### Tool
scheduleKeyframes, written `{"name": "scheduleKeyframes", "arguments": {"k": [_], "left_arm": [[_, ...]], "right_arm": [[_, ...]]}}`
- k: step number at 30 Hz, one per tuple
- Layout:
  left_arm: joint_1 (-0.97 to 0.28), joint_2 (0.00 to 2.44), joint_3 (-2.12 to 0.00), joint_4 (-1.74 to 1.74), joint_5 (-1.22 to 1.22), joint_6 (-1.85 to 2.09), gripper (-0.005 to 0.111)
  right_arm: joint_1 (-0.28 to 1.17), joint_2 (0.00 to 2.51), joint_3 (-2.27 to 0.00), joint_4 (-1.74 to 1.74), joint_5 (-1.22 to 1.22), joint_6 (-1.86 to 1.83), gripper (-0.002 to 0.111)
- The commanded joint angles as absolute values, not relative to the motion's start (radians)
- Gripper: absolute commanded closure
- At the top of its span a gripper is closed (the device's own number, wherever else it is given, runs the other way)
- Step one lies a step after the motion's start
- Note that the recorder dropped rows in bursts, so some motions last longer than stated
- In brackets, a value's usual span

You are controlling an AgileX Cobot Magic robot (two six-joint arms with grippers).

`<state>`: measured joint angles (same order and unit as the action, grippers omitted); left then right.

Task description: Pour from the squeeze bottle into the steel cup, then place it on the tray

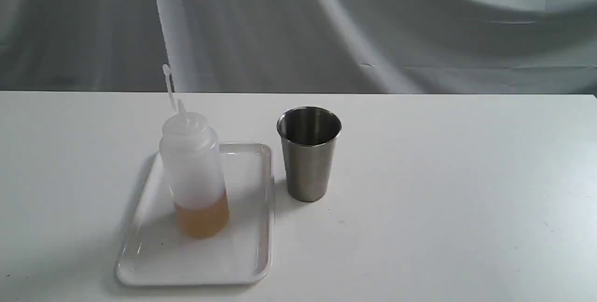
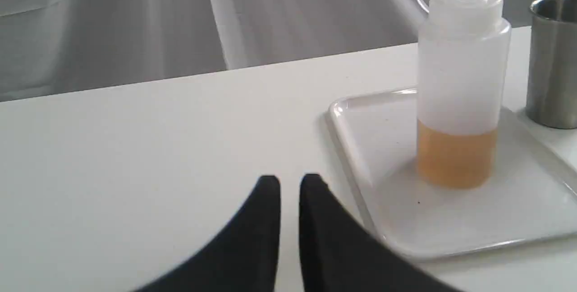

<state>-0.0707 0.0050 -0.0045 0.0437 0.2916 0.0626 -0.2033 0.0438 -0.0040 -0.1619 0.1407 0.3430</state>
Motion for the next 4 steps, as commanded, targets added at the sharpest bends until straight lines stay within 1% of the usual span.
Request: {"name": "scheduleKeyframes", "arguments": {"k": [1, 4], "left_arm": [[-0.074, 0.0, 0.0, 0.044, 0.285, 0.061, 0.098], [-0.074, 0.0, 0.0, 0.044, 0.285, 0.061, 0.098]], "right_arm": [[-0.21, 0.037, 0.0, -0.172, 0.143, 0.349, 0.108], [-0.21, 0.037, 0.0, -0.172, 0.143, 0.344, 0.108]]}}
